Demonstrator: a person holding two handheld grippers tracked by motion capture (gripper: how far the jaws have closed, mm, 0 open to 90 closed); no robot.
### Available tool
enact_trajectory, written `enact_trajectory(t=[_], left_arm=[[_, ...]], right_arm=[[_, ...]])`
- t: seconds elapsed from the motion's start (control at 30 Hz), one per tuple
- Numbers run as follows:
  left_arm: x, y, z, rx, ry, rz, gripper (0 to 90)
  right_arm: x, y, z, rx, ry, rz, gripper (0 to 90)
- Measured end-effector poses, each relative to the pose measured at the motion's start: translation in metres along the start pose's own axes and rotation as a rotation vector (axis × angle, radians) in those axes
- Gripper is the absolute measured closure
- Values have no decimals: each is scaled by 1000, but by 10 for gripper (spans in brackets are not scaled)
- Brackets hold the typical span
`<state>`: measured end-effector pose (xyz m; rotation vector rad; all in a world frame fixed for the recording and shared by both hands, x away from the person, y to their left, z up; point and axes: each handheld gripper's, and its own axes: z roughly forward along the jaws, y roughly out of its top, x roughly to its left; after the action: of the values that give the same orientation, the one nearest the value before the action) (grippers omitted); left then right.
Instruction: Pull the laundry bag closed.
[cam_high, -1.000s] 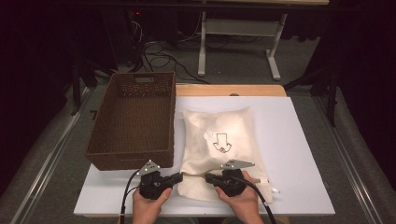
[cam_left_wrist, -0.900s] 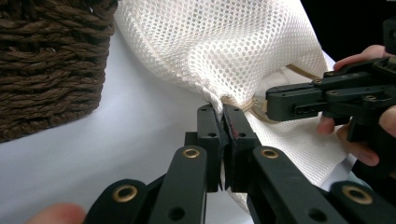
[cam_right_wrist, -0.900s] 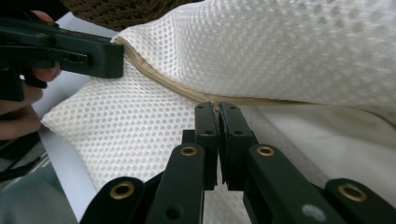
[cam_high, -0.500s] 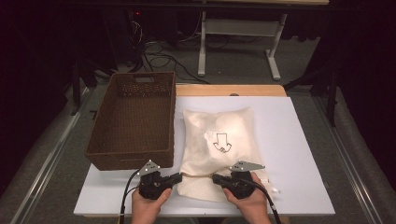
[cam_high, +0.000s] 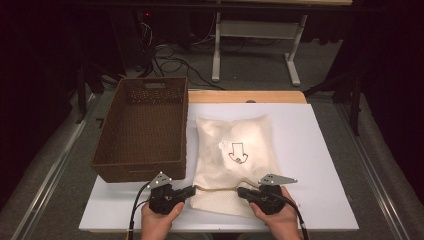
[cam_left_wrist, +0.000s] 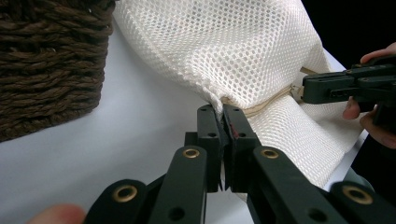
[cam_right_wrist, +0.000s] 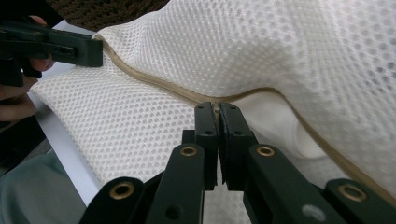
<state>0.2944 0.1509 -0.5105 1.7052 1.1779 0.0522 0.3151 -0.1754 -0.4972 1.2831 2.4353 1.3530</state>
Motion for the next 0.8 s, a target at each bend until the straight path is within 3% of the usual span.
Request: enact_trajectory(t=[0.7, 0.8], left_arm=[[0, -1, 0, 3, 2, 3, 866], [1, -1, 0, -2, 5, -1, 866]], right_arm=[[-22, -12, -30, -25, -35, 13, 878], [-28, -15, -35, -21, -59, 24, 878]])
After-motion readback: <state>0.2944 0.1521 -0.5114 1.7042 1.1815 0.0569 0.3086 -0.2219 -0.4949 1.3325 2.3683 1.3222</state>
